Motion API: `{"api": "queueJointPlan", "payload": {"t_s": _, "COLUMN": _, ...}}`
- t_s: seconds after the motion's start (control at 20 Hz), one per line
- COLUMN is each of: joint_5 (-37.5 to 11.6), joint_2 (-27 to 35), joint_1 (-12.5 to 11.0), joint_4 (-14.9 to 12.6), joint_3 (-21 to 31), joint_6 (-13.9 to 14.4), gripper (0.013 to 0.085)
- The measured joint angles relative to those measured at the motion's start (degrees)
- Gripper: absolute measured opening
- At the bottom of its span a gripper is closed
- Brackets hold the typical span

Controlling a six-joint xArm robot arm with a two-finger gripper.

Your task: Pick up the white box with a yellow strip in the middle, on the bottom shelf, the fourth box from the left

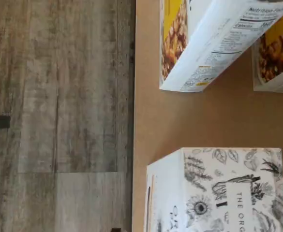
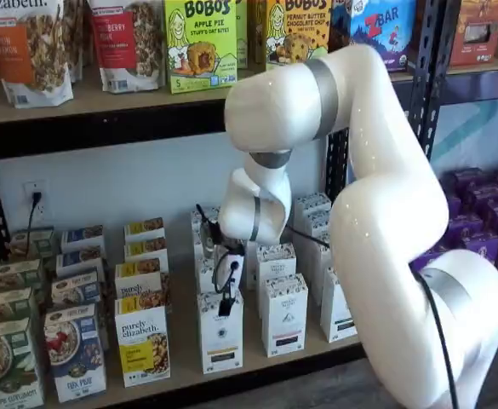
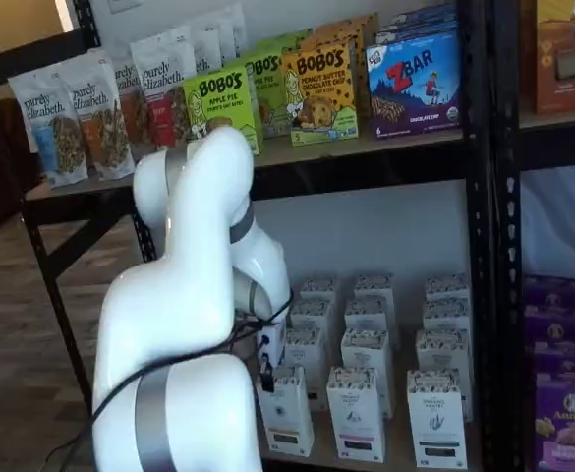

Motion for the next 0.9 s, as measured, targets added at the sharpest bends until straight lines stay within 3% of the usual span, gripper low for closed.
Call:
{"api": "queueJointPlan", "payload": {"t_s": 0.25, "joint_5": 0.57, "joint_2": 3.17, "joint_1": -0.42, "joint_4": -2.91, "joint_3": -3.81, "joint_6": 2.38, "gripper": 0.085}}
{"api": "queueJointPlan", "payload": {"t_s": 0.5, "joint_5": 1.59, "joint_2": 5.73, "joint_1": -0.88, "joint_4": -3.5, "joint_3": -7.05, "joint_6": 2.62, "gripper": 0.085}}
{"api": "queueJointPlan", "payload": {"t_s": 0.65, "joint_5": 2.3, "joint_2": 7.3, "joint_1": -1.37, "joint_4": -6.03, "joint_3": -9.02, "joint_6": 4.5, "gripper": 0.085}}
{"api": "queueJointPlan", "payload": {"t_s": 0.9, "joint_5": 3.8, "joint_2": 8.89, "joint_1": -1.78, "joint_4": -7.84, "joint_3": -11.23, "joint_6": 5.84, "gripper": 0.085}}
